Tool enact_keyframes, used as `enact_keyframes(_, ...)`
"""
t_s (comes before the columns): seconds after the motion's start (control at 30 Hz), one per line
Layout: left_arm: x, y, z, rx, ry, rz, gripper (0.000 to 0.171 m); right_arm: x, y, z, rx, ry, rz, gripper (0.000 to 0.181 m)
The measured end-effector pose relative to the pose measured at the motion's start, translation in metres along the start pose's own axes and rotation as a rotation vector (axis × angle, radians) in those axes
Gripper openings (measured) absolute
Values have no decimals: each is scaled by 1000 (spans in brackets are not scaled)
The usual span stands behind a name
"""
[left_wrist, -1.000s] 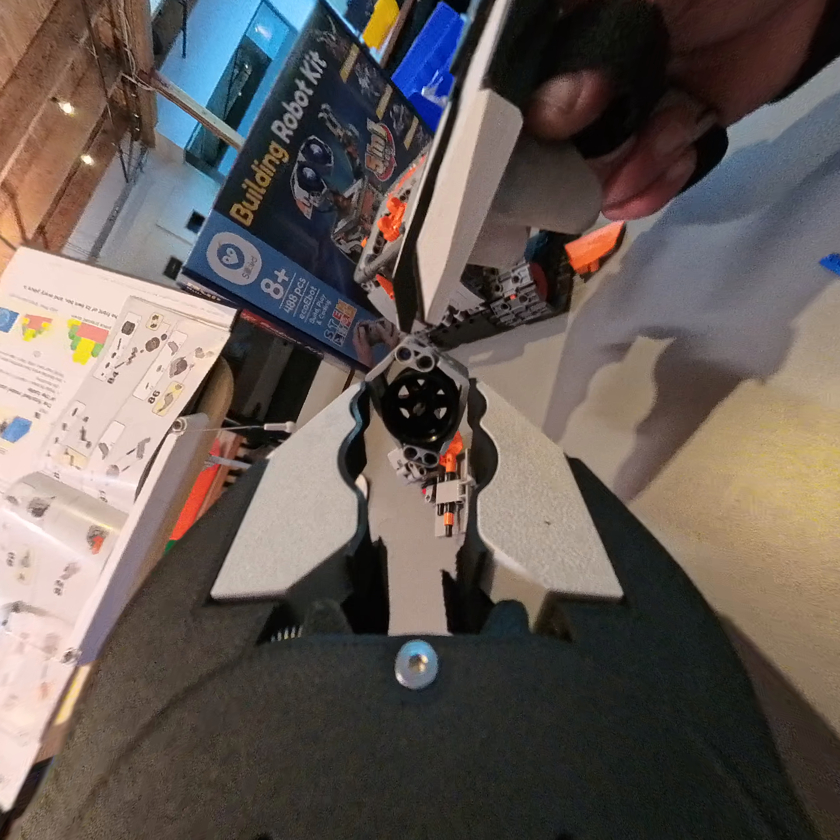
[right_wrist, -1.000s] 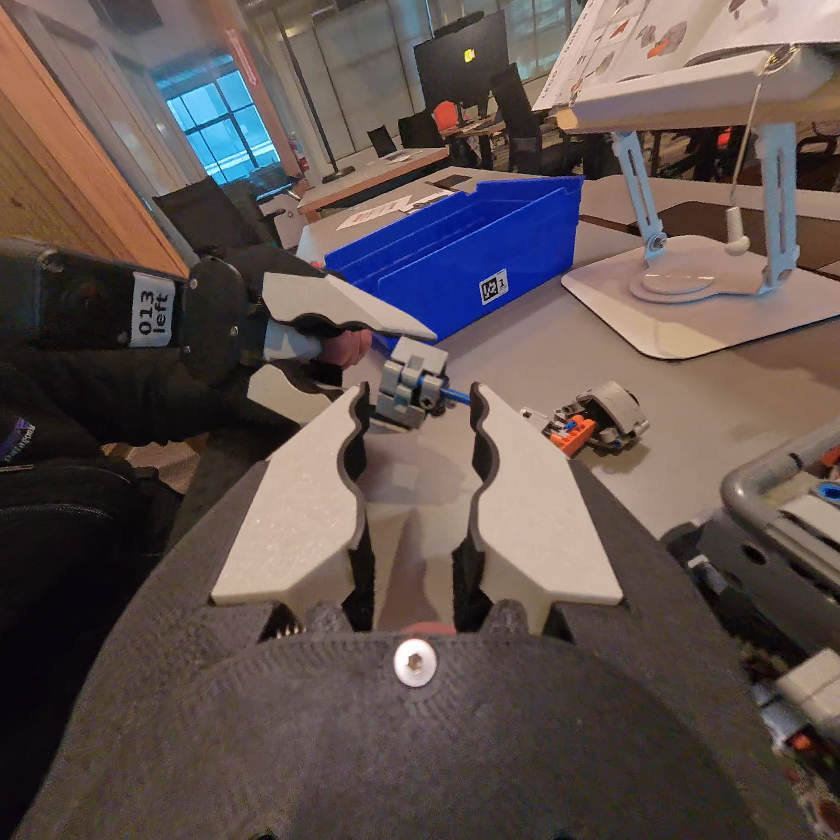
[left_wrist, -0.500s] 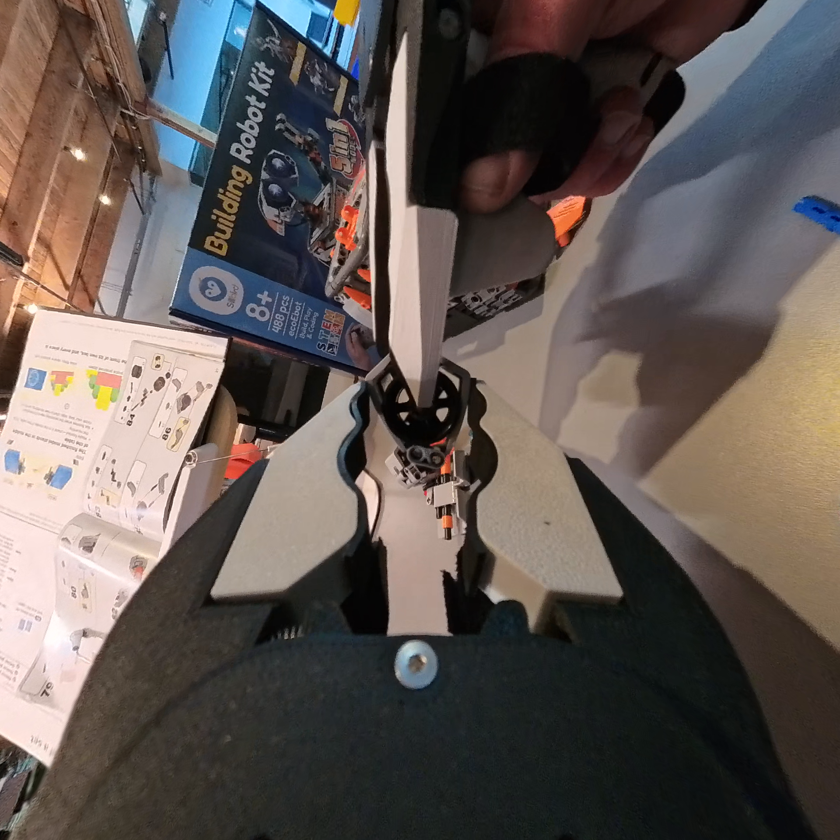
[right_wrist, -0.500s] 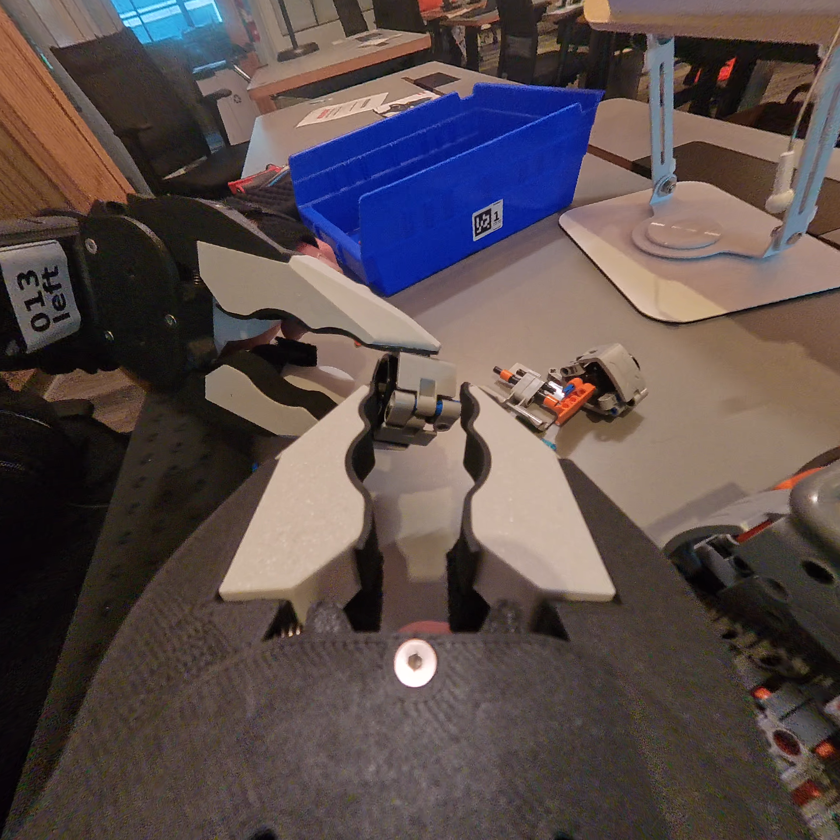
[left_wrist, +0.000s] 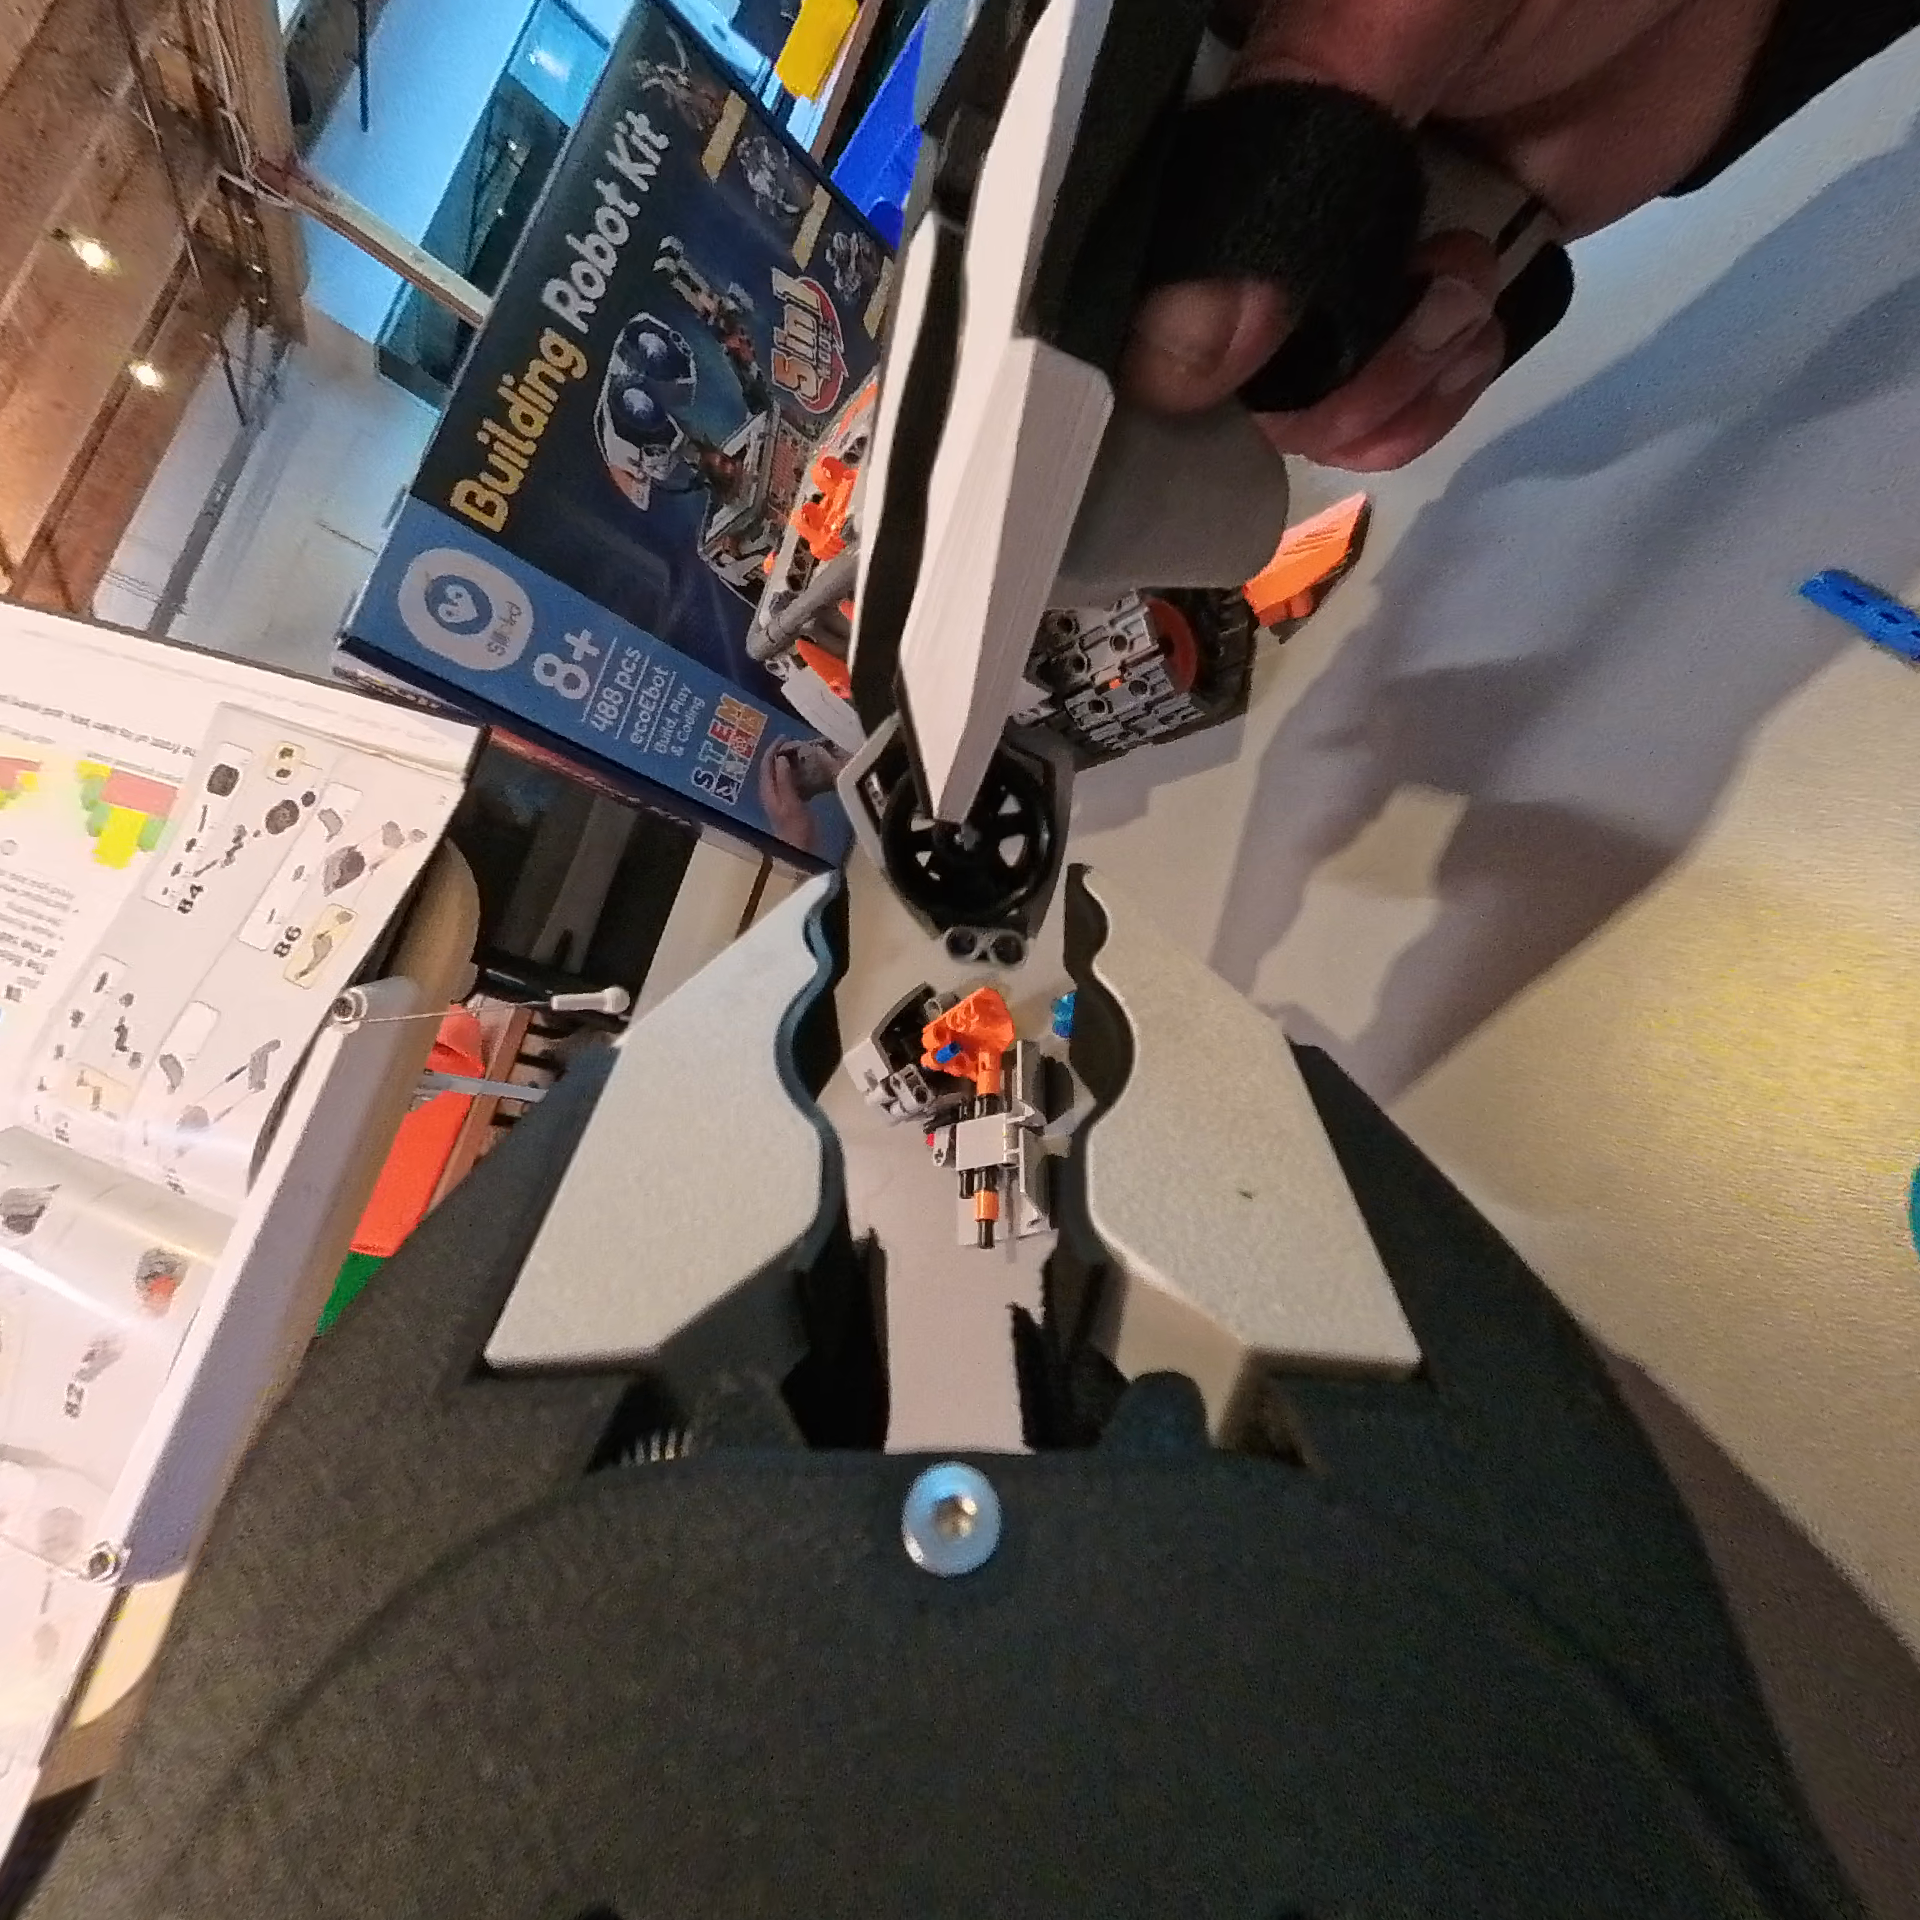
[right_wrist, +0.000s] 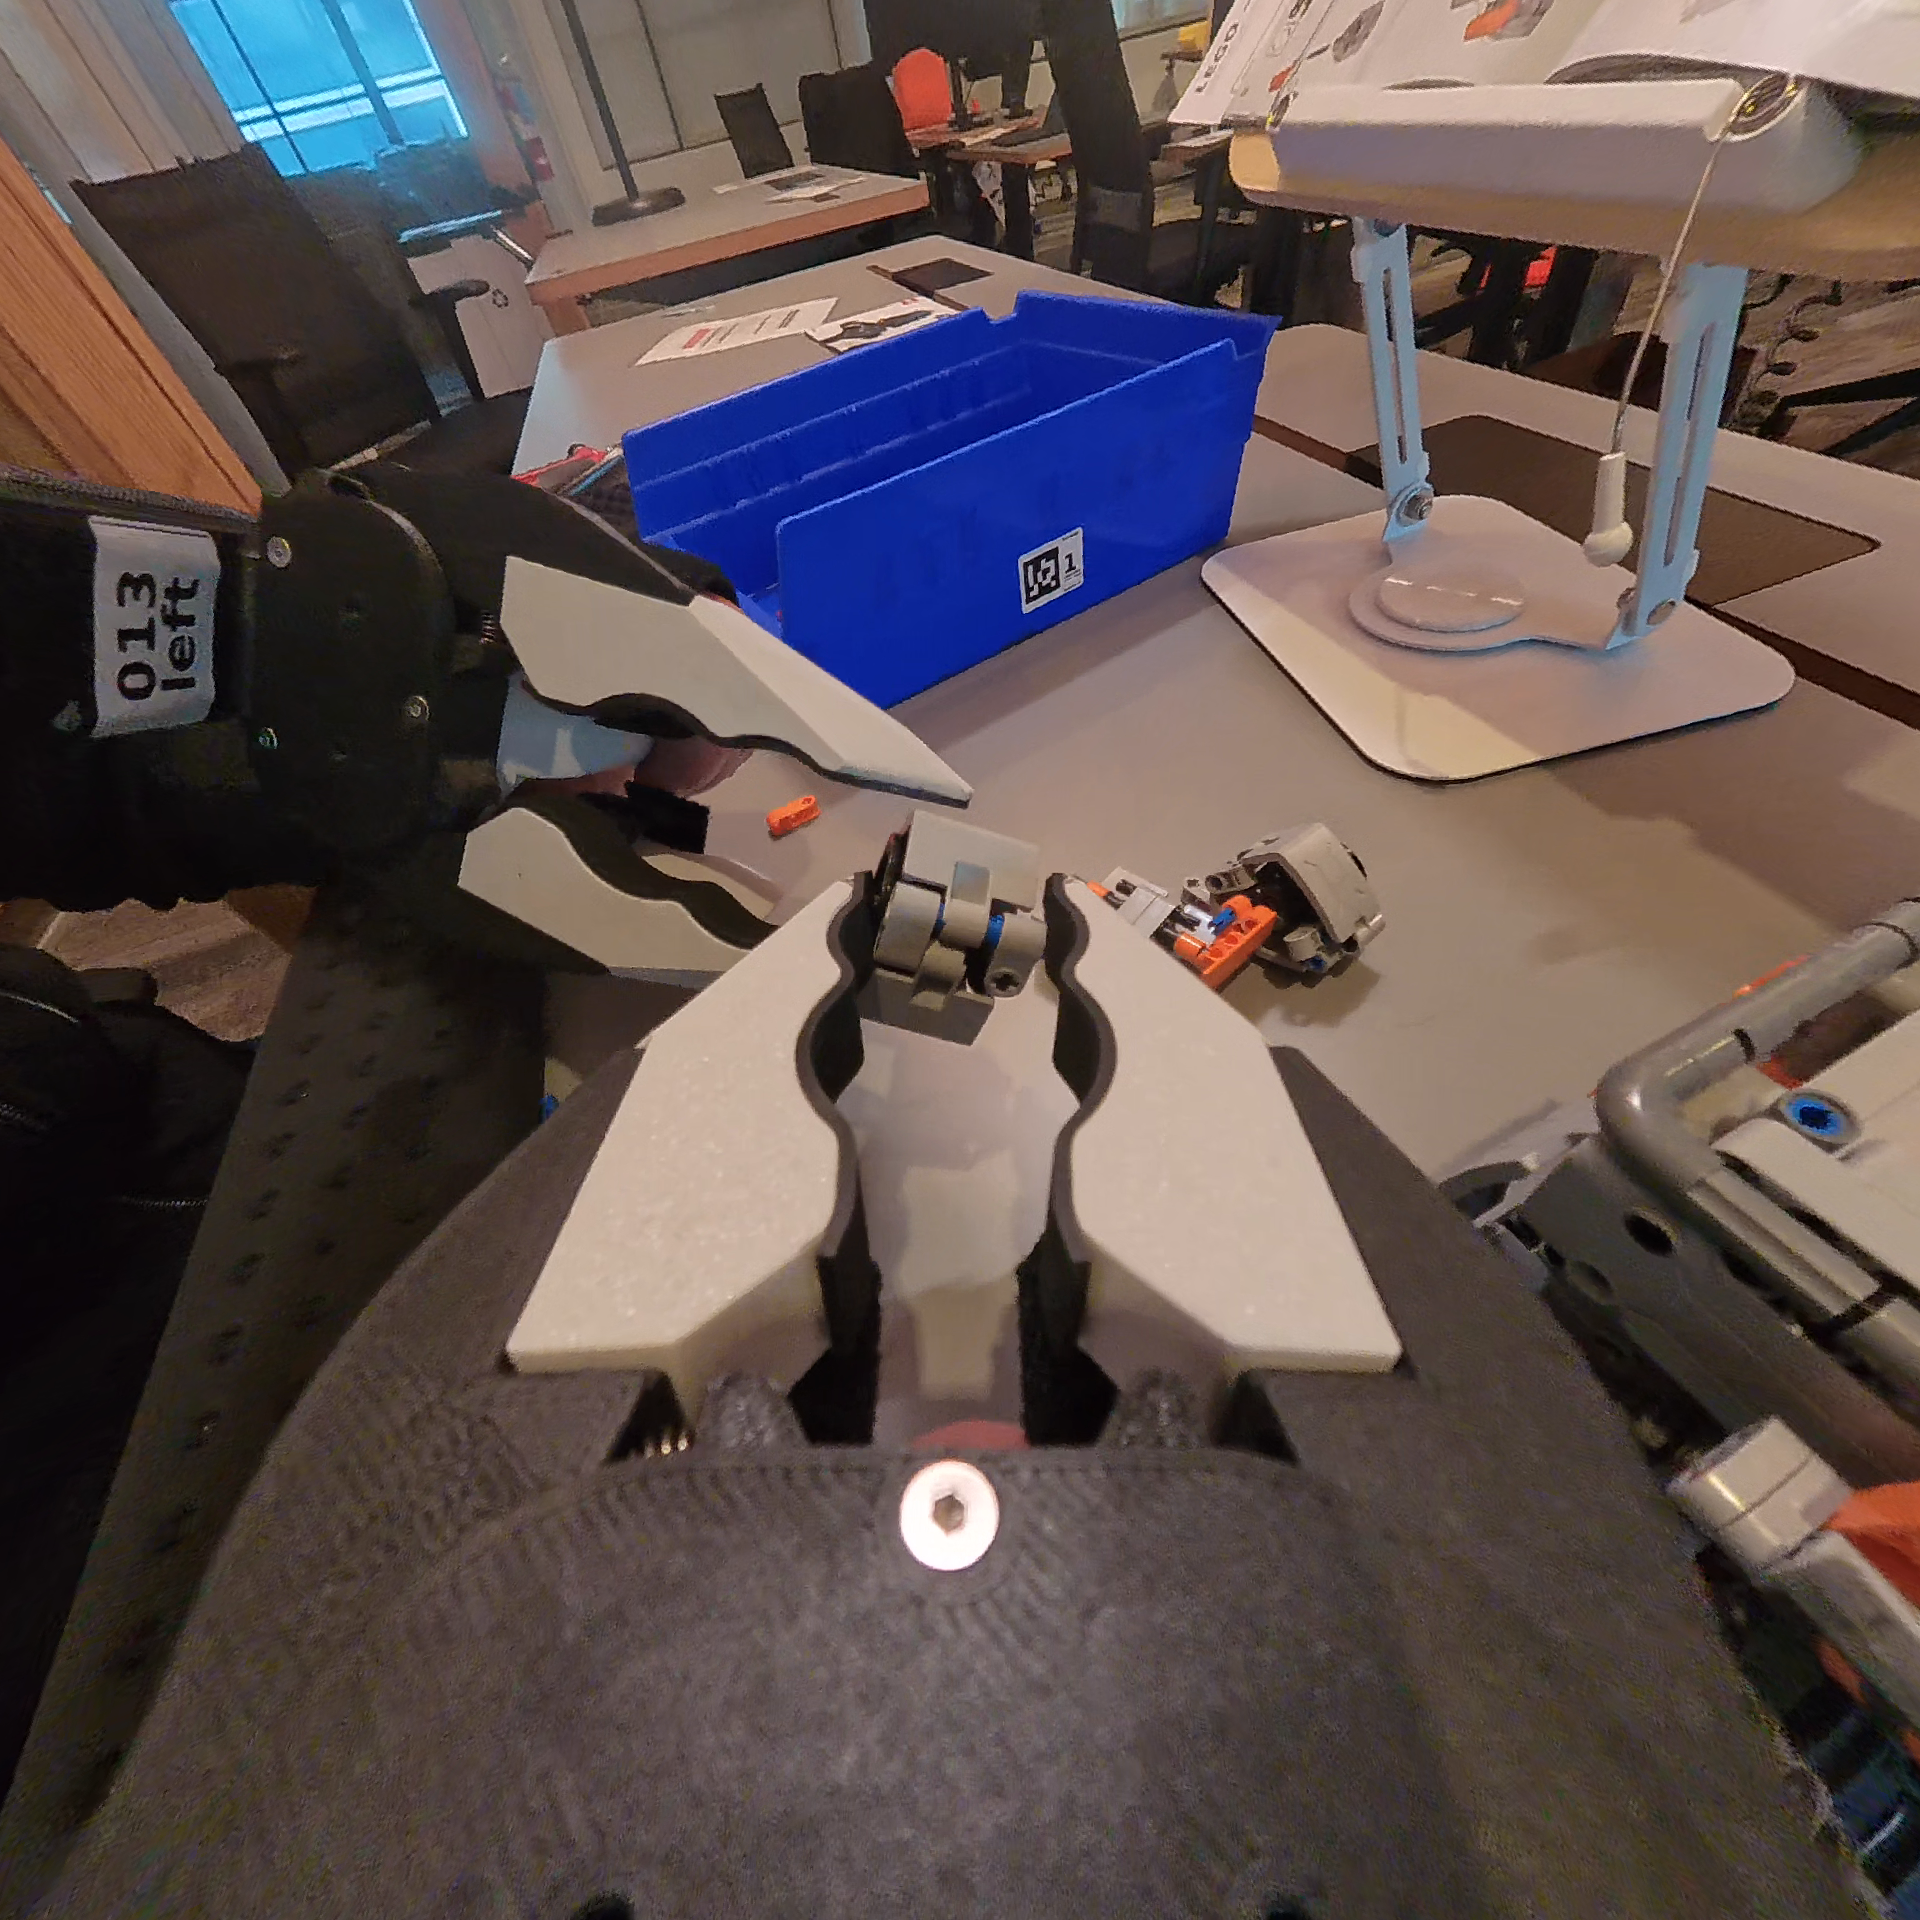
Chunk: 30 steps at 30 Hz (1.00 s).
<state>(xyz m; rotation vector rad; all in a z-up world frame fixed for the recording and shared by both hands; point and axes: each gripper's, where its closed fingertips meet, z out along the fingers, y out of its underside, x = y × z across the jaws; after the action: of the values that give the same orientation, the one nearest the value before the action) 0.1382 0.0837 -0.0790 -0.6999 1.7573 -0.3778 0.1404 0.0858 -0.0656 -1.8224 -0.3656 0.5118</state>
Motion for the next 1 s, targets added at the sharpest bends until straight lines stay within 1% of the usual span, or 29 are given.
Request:
enact_keyframes(0.33,-8,7,1,11,18,-111,39,4,-6,-4,31,22,0,30)
enact_keyframes(0.57,-8,6,1,20,25,-120,41,3,-6,-4,37,15,7,30)
enact_keyframes(0.77,-1,2,1,33,46,-97,43,-2,-7,-3,43,-14,12,30)
enact_keyframes(0.87,2,2,2,31,58,-98,40,-2,-7,-2,44,-17,12,30)
enact_keyframes(1.0,3,3,2,36,76,-113,31,-2,-9,-4,52,-17,13,29)
